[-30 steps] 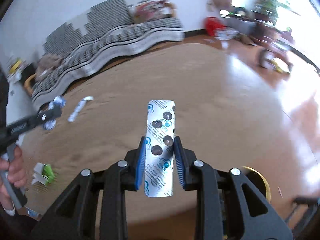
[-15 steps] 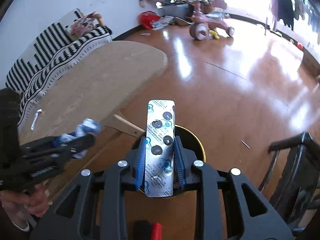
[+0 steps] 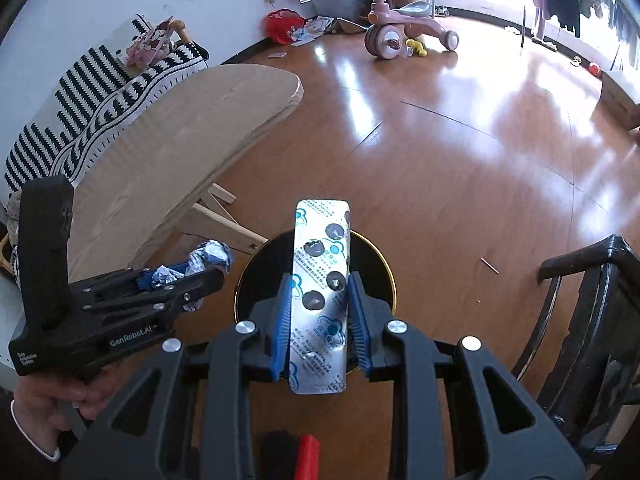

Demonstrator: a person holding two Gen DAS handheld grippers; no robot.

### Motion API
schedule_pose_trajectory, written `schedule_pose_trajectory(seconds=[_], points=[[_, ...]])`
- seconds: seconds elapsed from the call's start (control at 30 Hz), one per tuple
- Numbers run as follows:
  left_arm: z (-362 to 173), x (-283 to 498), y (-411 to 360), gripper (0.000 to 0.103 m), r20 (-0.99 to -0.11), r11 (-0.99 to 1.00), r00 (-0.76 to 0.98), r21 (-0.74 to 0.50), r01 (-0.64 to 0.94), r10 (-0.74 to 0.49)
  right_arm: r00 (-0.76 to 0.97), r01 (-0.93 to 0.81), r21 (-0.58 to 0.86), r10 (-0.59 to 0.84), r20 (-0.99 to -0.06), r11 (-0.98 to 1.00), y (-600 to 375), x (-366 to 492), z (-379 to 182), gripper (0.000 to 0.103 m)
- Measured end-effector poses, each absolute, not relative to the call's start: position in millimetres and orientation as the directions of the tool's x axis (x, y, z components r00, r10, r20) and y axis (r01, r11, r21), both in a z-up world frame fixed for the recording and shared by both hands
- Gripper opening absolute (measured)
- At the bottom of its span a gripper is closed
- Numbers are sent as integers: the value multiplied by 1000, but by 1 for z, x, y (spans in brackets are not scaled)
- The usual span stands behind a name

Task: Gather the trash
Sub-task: 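Carry the blister pack and paper over the bin and release both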

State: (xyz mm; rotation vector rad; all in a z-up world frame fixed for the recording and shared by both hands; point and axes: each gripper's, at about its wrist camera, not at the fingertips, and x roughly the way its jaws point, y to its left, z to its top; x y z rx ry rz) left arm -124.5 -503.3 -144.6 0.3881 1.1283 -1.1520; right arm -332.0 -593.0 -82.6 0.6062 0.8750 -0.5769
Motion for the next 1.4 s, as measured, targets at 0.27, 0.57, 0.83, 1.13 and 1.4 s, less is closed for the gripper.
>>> schedule_pose_trajectory(seconds=[0.27, 0.57, 0.83, 1.13, 1.4], points=[[-142, -125, -500, 65, -846, 432, -8, -281, 857, -533, 514, 681, 243, -214, -831, 691, -592, -330, -82, 28], [-121, -104, -470, 69, -809, 507, 38, -331, 796, -587, 482, 674, 230, -182, -857, 702, -591, -304, -105, 27], [-59, -65, -416, 73, -710, 550, 111, -426, 718, -695, 456, 656, 231, -134, -880, 719, -586, -260, -135, 28], [-33, -29, -339, 82, -733, 658, 247, -342, 671, -634, 466, 658, 235, -142, -873, 716, -573, -233, -129, 67], [-14, 12, -208, 88, -739, 767, 421, -199, 610, -526, 572, 519, 269, -96, -815, 811, -529, -183, -70, 76]])
